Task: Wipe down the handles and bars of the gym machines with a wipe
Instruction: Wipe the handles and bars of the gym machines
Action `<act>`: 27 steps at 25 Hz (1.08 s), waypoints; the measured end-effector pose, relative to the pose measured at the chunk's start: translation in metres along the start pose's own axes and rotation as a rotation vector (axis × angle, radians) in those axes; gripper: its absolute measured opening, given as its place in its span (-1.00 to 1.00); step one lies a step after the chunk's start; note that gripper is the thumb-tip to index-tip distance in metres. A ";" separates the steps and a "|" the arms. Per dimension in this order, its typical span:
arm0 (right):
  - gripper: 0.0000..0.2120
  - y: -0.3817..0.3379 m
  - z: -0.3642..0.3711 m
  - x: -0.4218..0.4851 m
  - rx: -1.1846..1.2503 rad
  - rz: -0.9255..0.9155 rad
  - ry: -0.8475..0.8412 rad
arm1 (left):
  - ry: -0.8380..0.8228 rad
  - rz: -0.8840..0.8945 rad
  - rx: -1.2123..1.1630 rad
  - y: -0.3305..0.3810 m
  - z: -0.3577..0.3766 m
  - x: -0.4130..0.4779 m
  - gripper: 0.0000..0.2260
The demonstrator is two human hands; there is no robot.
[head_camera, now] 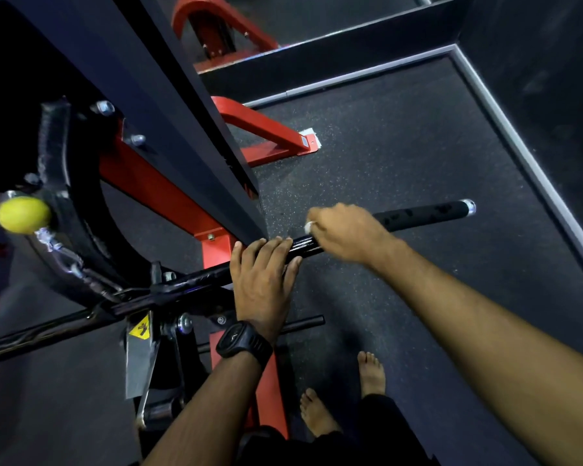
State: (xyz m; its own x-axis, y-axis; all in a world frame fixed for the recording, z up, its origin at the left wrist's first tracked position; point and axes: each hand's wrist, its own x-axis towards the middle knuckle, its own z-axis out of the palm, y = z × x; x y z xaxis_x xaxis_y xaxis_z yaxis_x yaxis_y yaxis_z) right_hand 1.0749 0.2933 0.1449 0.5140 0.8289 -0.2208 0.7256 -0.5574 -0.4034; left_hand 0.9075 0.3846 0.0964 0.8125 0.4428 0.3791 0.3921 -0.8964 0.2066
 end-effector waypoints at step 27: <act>-0.90 -0.026 0.087 -0.044 1.120 0.757 1.052 | -0.082 0.006 0.024 0.010 0.004 0.008 -0.68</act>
State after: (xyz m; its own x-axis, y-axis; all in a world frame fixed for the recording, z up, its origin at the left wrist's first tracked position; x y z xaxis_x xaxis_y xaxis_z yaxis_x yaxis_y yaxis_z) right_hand 0.9937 0.2752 0.0881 0.9553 -0.2255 -0.1911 -0.2175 -0.0988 -0.9710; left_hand 0.9194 0.3793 0.0975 0.8471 0.4355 0.3047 0.3969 -0.8996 0.1823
